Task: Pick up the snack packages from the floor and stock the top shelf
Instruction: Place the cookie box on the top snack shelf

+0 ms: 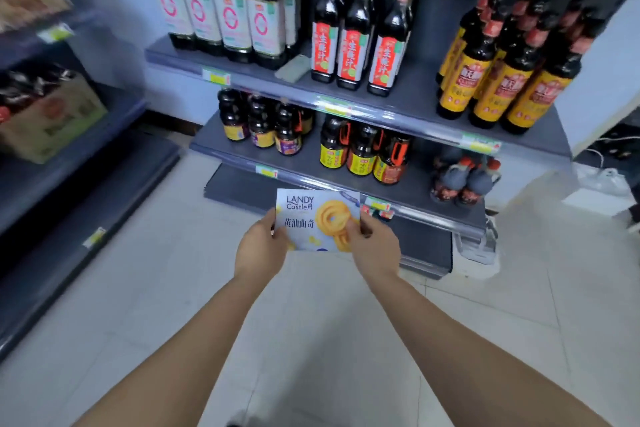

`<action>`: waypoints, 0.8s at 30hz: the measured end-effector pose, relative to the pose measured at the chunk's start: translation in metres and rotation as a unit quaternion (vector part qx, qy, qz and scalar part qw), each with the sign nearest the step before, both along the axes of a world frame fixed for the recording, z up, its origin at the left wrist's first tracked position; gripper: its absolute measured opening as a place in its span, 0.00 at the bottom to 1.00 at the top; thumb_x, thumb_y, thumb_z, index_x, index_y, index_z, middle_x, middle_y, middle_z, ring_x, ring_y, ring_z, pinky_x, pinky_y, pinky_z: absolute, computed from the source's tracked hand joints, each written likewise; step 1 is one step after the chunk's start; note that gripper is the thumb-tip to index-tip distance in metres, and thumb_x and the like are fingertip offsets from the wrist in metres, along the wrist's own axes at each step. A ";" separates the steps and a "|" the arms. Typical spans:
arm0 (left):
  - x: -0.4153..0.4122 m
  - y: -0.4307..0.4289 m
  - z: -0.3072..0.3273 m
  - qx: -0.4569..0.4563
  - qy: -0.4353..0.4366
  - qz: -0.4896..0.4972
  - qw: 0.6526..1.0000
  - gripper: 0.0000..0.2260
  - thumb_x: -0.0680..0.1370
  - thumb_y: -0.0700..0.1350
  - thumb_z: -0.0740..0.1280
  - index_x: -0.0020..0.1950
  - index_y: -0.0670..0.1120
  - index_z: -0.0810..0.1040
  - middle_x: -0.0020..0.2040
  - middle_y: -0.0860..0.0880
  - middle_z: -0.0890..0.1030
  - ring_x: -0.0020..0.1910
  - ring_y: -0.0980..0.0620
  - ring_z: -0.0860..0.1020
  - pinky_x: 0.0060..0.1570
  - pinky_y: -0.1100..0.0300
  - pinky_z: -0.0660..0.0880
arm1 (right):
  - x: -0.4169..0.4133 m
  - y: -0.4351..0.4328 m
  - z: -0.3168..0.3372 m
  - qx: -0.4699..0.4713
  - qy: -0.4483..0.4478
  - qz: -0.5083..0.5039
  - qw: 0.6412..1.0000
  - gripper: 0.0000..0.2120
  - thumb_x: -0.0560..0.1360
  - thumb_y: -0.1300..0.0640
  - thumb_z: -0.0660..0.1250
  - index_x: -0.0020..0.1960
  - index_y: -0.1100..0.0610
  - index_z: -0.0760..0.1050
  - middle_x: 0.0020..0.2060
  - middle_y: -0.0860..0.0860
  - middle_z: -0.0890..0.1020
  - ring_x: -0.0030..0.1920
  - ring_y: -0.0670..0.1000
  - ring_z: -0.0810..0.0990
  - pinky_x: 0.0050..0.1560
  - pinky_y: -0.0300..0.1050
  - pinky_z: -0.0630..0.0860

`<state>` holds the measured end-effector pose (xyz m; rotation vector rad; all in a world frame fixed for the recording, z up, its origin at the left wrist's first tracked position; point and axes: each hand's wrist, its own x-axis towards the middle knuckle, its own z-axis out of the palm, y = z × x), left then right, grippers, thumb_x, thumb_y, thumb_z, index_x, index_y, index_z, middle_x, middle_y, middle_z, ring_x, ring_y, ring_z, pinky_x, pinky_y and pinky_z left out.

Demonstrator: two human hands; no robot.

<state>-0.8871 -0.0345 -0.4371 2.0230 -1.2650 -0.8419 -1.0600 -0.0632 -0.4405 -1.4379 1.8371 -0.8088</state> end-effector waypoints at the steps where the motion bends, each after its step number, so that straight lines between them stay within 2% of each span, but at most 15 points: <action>1: 0.022 0.003 0.009 -0.004 -0.005 0.018 1.000 0.14 0.80 0.41 0.57 0.61 0.52 0.75 0.49 0.51 0.80 0.48 0.46 0.78 0.40 0.59 0.70 | 0.024 -0.002 0.008 -0.008 0.000 0.018 1.000 0.12 0.76 0.53 0.63 0.34 0.49 0.70 0.32 0.47 0.75 0.37 0.50 0.72 0.34 0.41 0.66; 3: 0.069 0.012 0.026 -0.008 -0.015 0.056 0.998 0.13 0.79 0.41 0.57 0.60 0.52 0.75 0.50 0.50 0.80 0.49 0.46 0.77 0.42 0.57 0.73 | 0.073 -0.004 0.024 -0.022 -0.005 0.050 0.998 0.15 0.76 0.54 0.63 0.31 0.47 0.67 0.30 0.47 0.74 0.37 0.50 0.72 0.34 0.39 0.66; 5: 0.114 0.020 0.041 -0.020 -0.015 0.088 0.996 0.13 0.79 0.42 0.57 0.60 0.51 0.75 0.50 0.49 0.81 0.50 0.45 0.78 0.47 0.53 0.76 | 0.122 -0.005 0.039 -0.028 -0.015 0.073 0.997 0.13 0.75 0.53 0.63 0.32 0.48 0.70 0.31 0.48 0.75 0.38 0.51 0.73 0.36 0.44 0.67; 8: 0.176 0.037 0.060 -0.033 -0.025 0.131 0.990 0.13 0.79 0.42 0.58 0.61 0.51 0.75 0.49 0.51 0.80 0.48 0.47 0.77 0.44 0.56 0.73 | 0.190 -0.001 0.057 -0.037 -0.032 0.115 0.992 0.08 0.75 0.52 0.63 0.43 0.54 0.78 0.37 0.51 0.81 0.42 0.54 0.77 0.43 0.47 0.72; 14: 0.281 0.082 0.095 -0.069 -0.038 0.214 0.974 0.16 0.78 0.39 0.55 0.60 0.50 0.76 0.50 0.50 0.81 0.51 0.46 0.77 0.47 0.54 0.74 | 0.307 0.016 0.092 -0.072 -0.063 0.211 0.973 0.10 0.75 0.53 0.64 0.45 0.59 0.78 0.38 0.56 0.80 0.39 0.56 0.75 0.37 0.45 0.69; 17: 0.323 0.105 0.115 -0.096 -0.051 0.256 0.960 0.17 0.78 0.38 0.54 0.60 0.52 0.77 0.49 0.53 0.81 0.49 0.49 0.77 0.46 0.55 0.74 | 0.360 0.026 0.110 -0.086 -0.075 0.253 0.961 0.11 0.76 0.52 0.64 0.49 0.60 0.79 0.39 0.54 0.82 0.42 0.55 0.79 0.42 0.48 0.74; 21: 0.375 0.135 0.140 -0.128 -0.069 0.317 0.937 0.17 0.78 0.38 0.54 0.59 0.51 0.77 0.51 0.52 0.82 0.49 0.48 0.76 0.46 0.54 0.73 | 0.429 0.036 0.138 -0.112 -0.088 0.322 0.936 0.08 0.76 0.54 0.65 0.50 0.54 0.82 0.36 0.49 0.80 0.43 0.55 0.79 0.43 0.48 0.74; 24: 0.414 0.152 0.156 -0.147 -0.079 0.361 0.917 0.17 0.80 0.40 0.53 0.60 0.54 0.76 0.50 0.54 0.82 0.48 0.50 0.77 0.45 0.54 0.74 | 0.479 0.042 0.158 -0.128 -0.092 0.374 0.914 0.08 0.77 0.53 0.64 0.52 0.51 0.81 0.35 0.45 0.77 0.43 0.51 0.76 0.41 0.45 0.69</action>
